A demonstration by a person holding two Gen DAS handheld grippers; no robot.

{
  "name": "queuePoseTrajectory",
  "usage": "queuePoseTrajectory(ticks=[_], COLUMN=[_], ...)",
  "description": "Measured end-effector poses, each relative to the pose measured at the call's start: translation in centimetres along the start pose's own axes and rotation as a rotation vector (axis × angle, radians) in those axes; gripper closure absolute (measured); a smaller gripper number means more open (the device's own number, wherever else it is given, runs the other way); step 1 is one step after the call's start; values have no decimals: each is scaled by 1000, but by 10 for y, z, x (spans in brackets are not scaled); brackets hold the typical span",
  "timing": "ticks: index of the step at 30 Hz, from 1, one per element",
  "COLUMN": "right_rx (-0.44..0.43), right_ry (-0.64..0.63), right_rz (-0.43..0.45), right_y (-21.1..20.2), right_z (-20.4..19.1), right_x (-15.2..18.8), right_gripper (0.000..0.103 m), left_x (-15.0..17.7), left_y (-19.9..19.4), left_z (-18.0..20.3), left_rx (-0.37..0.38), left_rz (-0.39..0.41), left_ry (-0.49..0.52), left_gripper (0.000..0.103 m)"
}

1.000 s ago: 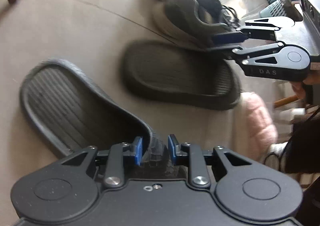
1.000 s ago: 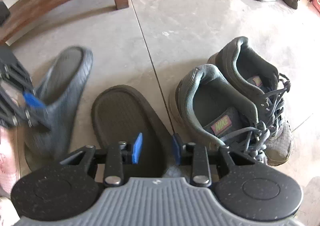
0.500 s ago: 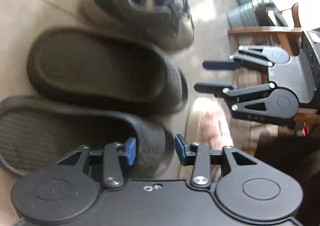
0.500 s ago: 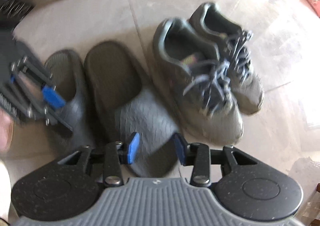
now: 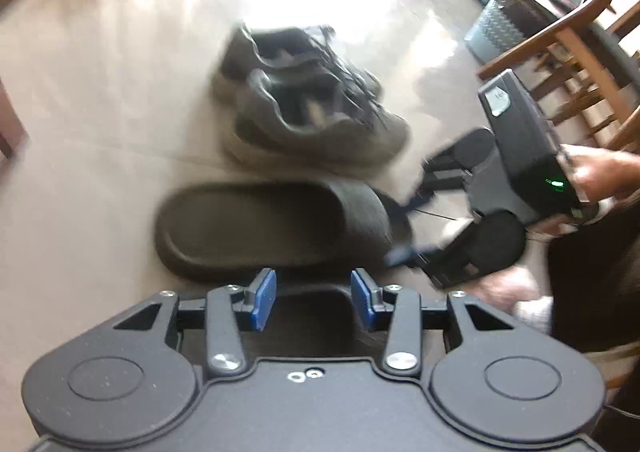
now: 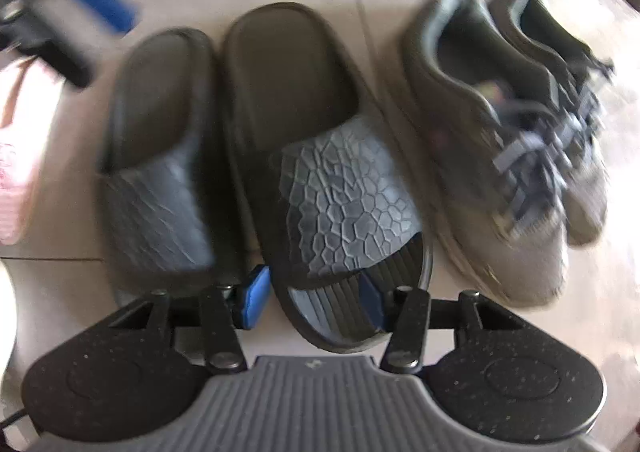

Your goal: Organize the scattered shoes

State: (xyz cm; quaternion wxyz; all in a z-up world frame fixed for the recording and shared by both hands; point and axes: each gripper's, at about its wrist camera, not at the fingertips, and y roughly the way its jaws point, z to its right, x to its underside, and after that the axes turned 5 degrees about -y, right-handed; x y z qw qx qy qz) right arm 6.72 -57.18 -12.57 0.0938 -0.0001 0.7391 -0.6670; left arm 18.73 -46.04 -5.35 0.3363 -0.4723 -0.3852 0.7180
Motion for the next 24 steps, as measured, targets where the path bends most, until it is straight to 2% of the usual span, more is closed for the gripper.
queuePoseTrajectory(ticks=[3,7,9,12,15,17,19,22,24], right_rx=[19,65,103,147,190,219,219,196,204], right_ry=[-36,6,73,173,230,223,191,109,37], right_rz=[1,19,74,198,301,358,392,416,425], right_y=[-11,-37,-54,-81,-101,-108,-108,-105,-98], right_z=[-7,9,24,48,65,73,86,96,101], right_x=[-1,12,16,18,15,5,-5,-16,-26], right_gripper=[50,50,50,50,47,46,30,27,24], left_x=[-4,-21,-35,-53,-67,-66,-64,-62,-60], left_y=[-4,-10,-11,-7,-2,-1,0,1,2], left_z=[10,19,25,30,30,24,18,9,3], left_rx=[-57,-105,-123,-155,-206,-230,-253,-289,-312], left_rz=[25,81,136,205,212,184,156,113,84], left_ry=[59,121,140,111,56,11,-33,-99,-143], left_gripper=[62,62,62,62,62,62,56,45,44])
